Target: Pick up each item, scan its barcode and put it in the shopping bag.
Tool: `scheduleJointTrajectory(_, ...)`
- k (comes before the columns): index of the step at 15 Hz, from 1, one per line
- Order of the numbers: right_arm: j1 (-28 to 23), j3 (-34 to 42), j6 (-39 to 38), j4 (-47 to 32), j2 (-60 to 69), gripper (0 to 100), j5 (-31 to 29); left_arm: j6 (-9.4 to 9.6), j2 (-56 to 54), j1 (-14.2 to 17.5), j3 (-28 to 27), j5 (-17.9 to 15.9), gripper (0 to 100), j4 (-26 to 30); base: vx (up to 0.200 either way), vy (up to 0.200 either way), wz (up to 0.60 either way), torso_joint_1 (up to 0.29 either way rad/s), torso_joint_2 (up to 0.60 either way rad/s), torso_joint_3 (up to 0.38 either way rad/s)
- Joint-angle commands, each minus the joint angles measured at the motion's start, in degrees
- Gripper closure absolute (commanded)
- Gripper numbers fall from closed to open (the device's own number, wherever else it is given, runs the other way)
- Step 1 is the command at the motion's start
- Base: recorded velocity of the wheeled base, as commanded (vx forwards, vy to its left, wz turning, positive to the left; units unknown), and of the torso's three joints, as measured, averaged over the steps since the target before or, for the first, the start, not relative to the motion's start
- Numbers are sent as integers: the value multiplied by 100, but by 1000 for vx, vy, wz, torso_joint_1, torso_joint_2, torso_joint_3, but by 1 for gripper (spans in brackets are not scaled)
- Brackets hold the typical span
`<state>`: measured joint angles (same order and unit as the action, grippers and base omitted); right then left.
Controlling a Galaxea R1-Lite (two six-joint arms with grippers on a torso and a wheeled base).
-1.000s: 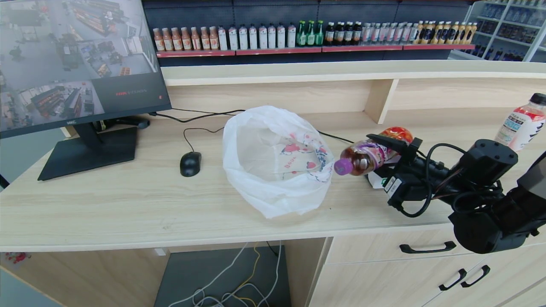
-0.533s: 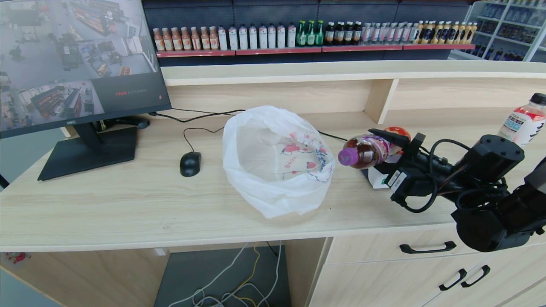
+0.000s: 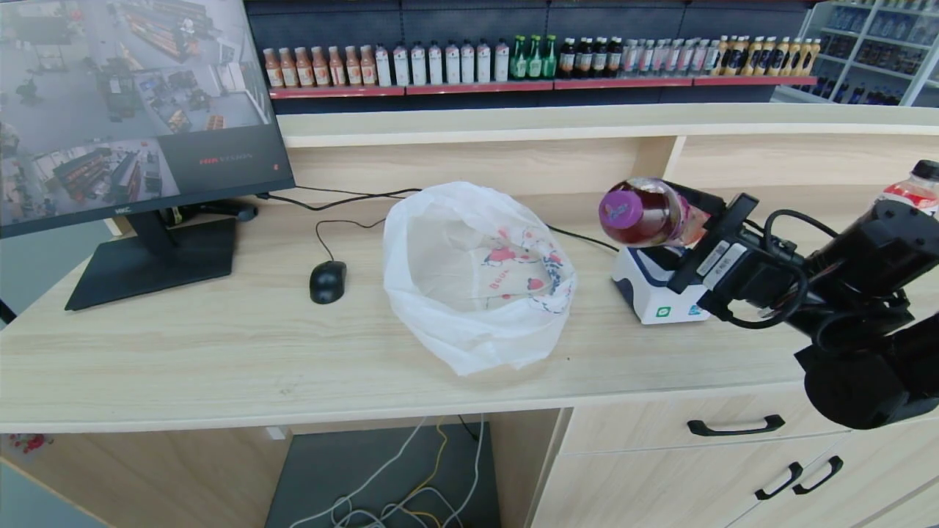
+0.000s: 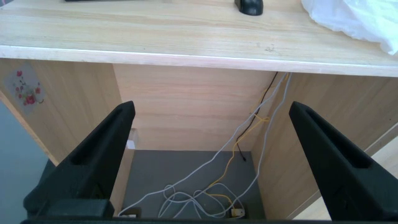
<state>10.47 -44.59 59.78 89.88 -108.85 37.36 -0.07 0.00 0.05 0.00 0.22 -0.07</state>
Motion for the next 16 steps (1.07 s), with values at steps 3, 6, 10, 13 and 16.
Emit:
scheduleJointTrajectory(3,465,285,-986,12,646,100,-687,-1,0,4,0,4,0,-1,0,0,0,0,0,0)
scheduleJointTrajectory(6,763,636,-1900,12,1015,100,-1249,-1,0,4,0,4,0,-1,0,0,0,0,0,0)
scheduleJointTrajectory(10,1361,1172,-2867,12,1489,100,-1882,-1,0,4,0,4,0,-1,0,0,0,0,0,0)
scheduleJointTrajectory(13,1739,1286,-3834,12,1613,100,-2620,-1,0,4,0,4,0,-1,0,0,0,0,0,0)
scheduleJointTrajectory(16,1739,1524,-4976,12,1692,100,-3411,-1,0,4,0,4,0,-1,0,0,0,0,0,0)
